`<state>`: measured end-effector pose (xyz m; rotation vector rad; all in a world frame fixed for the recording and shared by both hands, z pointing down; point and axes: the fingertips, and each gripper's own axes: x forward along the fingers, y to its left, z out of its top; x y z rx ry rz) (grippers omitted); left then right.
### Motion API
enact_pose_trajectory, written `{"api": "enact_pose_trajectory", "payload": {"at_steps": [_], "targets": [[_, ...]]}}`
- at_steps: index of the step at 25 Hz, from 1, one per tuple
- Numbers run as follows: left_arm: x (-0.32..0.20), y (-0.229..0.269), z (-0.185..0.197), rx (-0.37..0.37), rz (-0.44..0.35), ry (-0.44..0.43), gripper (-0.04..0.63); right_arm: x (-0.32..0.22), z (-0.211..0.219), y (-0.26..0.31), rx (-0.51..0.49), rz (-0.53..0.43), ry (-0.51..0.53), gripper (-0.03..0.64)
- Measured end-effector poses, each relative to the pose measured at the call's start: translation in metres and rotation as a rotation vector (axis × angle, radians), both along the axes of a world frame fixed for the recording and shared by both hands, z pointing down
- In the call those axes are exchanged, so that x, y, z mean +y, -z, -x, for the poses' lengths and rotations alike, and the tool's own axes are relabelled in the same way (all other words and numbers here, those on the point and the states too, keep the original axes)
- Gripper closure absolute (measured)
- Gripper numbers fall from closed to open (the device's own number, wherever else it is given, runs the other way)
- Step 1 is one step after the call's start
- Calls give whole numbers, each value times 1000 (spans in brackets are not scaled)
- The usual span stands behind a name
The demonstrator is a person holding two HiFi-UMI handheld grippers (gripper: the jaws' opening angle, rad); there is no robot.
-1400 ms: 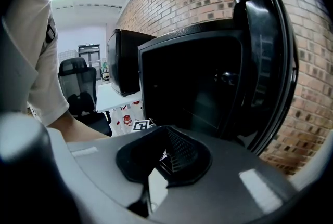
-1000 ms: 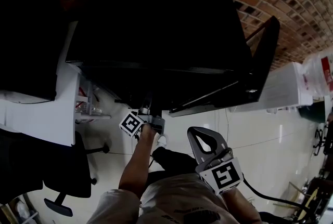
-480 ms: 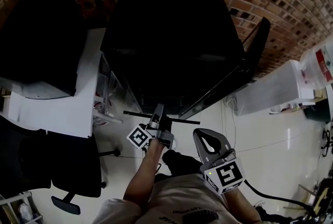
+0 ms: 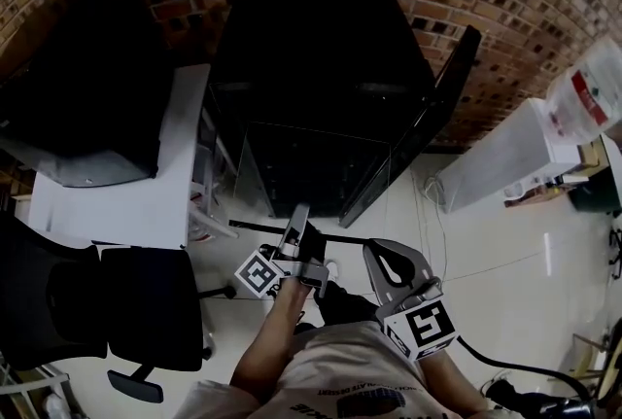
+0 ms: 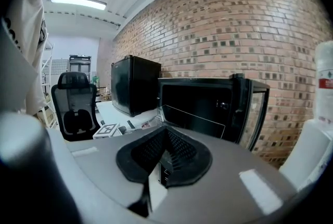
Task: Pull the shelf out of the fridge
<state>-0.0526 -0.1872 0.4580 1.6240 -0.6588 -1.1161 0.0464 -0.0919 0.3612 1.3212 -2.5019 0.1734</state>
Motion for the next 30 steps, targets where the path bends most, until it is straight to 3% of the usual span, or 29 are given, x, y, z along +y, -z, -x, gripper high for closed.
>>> {"api": "enact_pose_trajectory", "payload": {"at_steps": [8, 14, 23, 30], "targets": [[50, 54, 4, -23, -84, -37, 581, 32, 7, 24, -33, -84, -30, 612], [82, 82, 15, -19, -124, -19, 580, 52, 19, 42, -51, -120, -12, 612], [115, 101, 28, 33, -141, 2, 578, 81, 23, 58, -49, -165, -7, 612], [129, 105, 38, 29, -150, 7, 578, 93, 31, 56, -64, -161, -2, 612]]}}
